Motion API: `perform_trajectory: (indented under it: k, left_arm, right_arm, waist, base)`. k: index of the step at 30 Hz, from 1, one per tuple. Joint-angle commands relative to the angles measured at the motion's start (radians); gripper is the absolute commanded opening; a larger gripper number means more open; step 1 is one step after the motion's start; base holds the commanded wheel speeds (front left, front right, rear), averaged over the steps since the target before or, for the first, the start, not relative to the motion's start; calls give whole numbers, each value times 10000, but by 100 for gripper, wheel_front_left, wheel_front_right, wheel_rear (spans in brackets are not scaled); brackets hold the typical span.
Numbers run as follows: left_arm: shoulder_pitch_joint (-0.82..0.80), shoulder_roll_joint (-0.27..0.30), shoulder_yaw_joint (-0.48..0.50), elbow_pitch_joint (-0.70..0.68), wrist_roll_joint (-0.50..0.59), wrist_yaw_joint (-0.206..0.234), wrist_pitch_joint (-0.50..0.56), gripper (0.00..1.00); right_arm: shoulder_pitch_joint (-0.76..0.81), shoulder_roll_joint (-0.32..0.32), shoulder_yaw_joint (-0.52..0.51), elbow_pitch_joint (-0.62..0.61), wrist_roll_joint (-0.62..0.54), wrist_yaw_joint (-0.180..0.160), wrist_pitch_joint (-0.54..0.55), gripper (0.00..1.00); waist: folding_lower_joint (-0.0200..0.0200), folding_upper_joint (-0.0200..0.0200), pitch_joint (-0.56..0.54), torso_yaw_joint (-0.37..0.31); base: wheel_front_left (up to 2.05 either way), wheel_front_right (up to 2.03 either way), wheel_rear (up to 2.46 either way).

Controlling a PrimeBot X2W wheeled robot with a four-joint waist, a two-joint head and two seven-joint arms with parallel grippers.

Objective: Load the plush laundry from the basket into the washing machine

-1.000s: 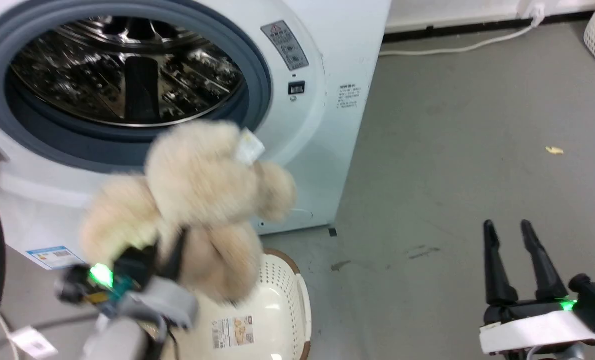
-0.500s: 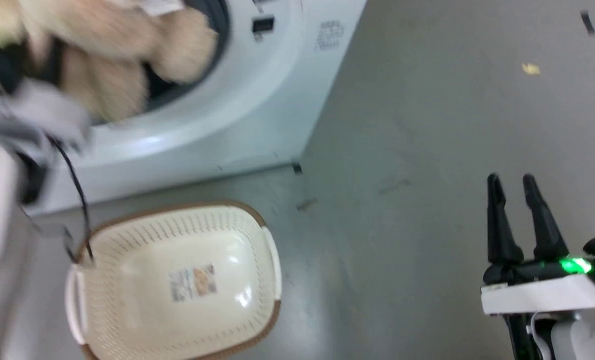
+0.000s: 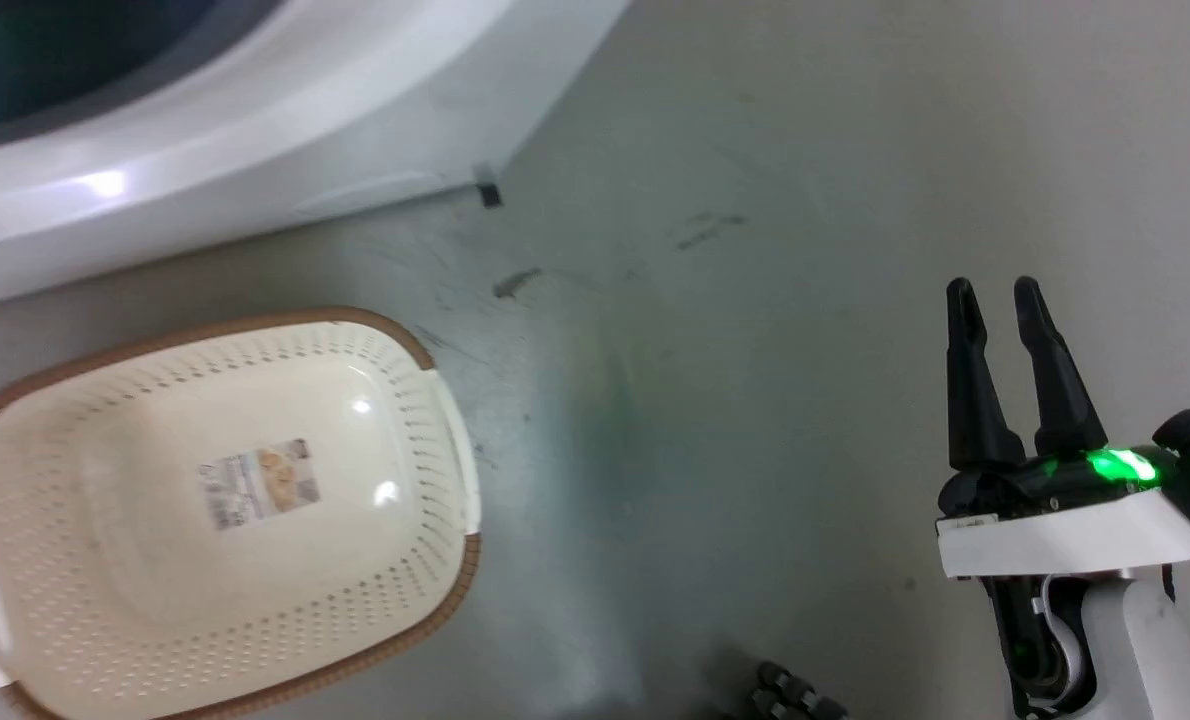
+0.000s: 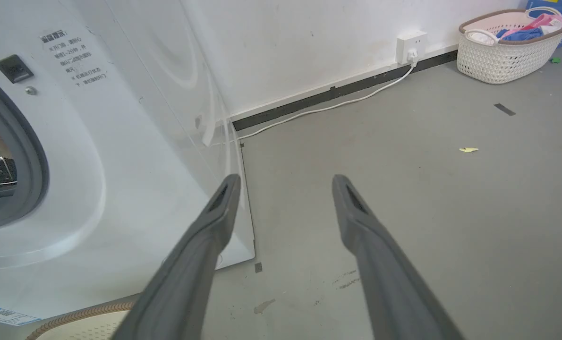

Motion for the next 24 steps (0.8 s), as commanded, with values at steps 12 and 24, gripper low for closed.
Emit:
perform_trajectory:
  k: [12,24]
  left_arm:
    - [-1381,50,-790,2658,57,-194,245,0]
    - [-453,-762,-367,3575,-930,229,-2489,100]
  right_arm:
    - [-281,-10,45,-20,289,8,-42,100]
    - [-151,-10,-550,104,-389,8,-42,100]
  waist:
    - [-3,-1,719,-431]
    - [-3,-1,-573,366]
  base:
    - [0,0,0]
    - [0,0,0]
